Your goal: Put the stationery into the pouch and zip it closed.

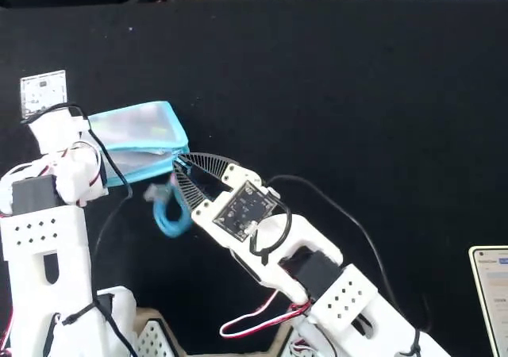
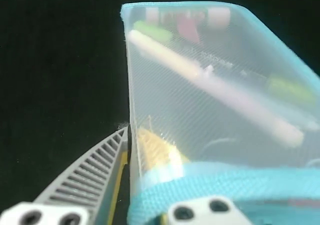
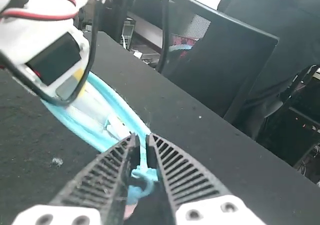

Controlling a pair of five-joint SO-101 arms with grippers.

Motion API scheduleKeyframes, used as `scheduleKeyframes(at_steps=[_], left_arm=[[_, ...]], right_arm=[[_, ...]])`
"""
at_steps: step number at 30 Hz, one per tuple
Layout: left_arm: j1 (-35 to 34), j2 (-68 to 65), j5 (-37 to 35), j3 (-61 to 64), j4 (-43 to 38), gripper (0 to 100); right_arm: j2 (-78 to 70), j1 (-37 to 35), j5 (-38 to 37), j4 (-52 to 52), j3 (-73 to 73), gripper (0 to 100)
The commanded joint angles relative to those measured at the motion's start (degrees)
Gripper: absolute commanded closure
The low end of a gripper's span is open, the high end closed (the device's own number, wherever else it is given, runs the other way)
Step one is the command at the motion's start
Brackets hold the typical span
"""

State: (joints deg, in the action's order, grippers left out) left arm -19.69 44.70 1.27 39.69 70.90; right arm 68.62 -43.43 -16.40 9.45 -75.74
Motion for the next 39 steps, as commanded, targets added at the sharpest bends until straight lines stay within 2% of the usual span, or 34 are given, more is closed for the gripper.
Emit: scheduleKeyframes(at_steps=[1,4,9,13,17,20,28,39], left_arm=[[-7.2,-0.2,-5.5,-2.2,0.7,97],[-10.5,-0.3,-7.7,-2.7,0.5,97],[-11.6,-0.3,-9.9,-2.7,0.5,97],[-11.3,-0.3,-9.9,-2.4,0.5,97],[-11.3,-0.3,-9.8,-2.4,0.4,97],[-11.3,-0.3,-9.8,-2.4,0.4,97],[-11.3,-0.3,-9.8,-2.4,0.4,97],[-9.4,-0.3,-9.8,-2.3,0.9,97]], right_arm=[[1.2,0.2,-0.2,2.2,1.2,85.8],[1.1,-2.9,-0.4,4.3,1.2,77.0],[-3.2,-5.9,0.0,-0.9,-1.6,76.6],[-15.5,-5.9,0.1,-7.6,-0.1,76.6],[-27.9,-5.8,5.5,-11.4,4.6,76.6],[-32.6,-5.8,6.8,-11.8,7.3,76.6],[-30.4,-6.0,6.9,-12.4,8.0,76.6],[-36.2,-5.9,6.9,-25.1,8.0,76.6]])
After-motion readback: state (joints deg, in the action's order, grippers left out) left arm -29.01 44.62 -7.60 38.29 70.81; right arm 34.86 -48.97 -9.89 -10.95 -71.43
